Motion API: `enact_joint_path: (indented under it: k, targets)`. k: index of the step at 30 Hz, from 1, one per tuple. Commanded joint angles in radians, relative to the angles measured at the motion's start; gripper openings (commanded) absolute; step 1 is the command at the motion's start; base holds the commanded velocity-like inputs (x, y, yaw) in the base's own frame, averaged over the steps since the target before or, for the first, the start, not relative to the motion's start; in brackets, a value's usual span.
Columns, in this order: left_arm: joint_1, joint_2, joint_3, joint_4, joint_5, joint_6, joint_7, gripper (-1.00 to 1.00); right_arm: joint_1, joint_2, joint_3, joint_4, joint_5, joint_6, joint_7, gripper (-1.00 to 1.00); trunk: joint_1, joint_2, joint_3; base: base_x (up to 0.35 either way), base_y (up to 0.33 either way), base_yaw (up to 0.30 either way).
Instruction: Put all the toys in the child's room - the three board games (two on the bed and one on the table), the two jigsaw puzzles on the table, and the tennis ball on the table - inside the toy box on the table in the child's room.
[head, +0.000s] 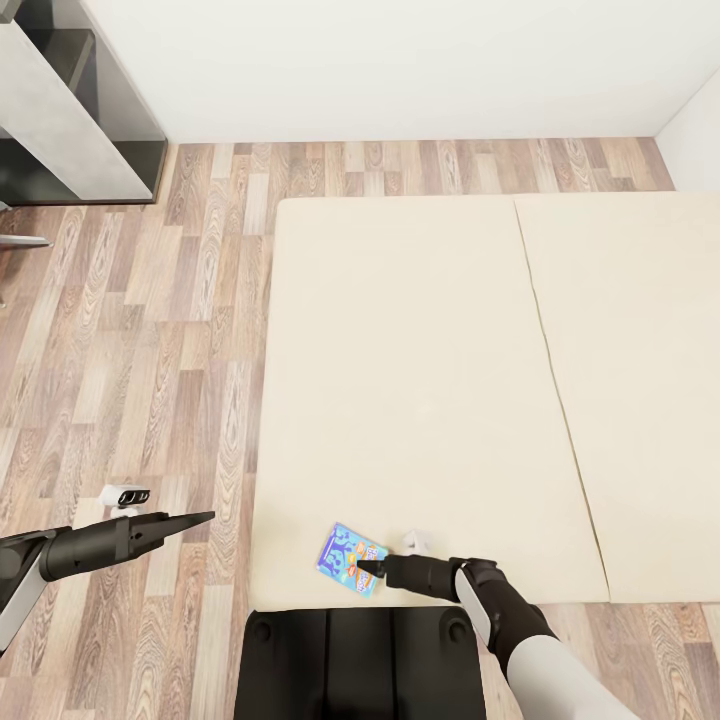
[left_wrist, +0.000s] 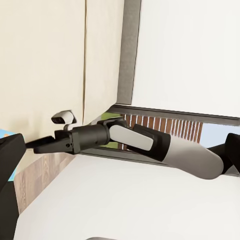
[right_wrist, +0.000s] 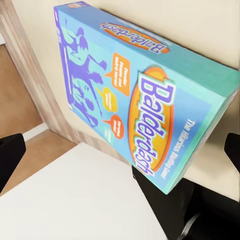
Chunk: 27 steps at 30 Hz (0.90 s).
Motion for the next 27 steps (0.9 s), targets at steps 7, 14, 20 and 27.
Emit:
enact_joint_path:
  k: [7, 14, 20, 27]
  targets:
    - [0.000, 0.000, 0.000, 0.000, -0.002, 0.011, -0.003, 1.00, 0.000, 0.001, -0.005, -0.001, -0.007, -0.007, 0.003, 1.00, 0.001, -0.002, -0.001, 0.000, 0.000, 0.000]
    - [0.000, 0.000, 0.000, 0.000, -0.002, 0.011, -0.003, 1.00, 0.000, -0.004, -0.005, -0.001, -0.009, -0.011, 0.002, 1.00, 0.001, -0.002, -0.001, 0.000, 0.000, 0.000]
    - [0.000, 0.000, 0.000, 0.000, -0.002, 0.011, -0.003, 1.00, 0.000, -0.002, -0.005, -0.001, -0.006, -0.010, 0.002, 1.00, 0.001, -0.002, -0.001, 0.000, 0.000, 0.000]
    - [0.000, 0.000, 0.000, 0.000, -0.002, 0.011, -0.003, 1.00, 0.000, -0.001, -0.008, -0.001, -0.007, -0.011, 0.002, 1.00, 0.001, -0.002, -0.001, 0.000, 0.000, 0.000]
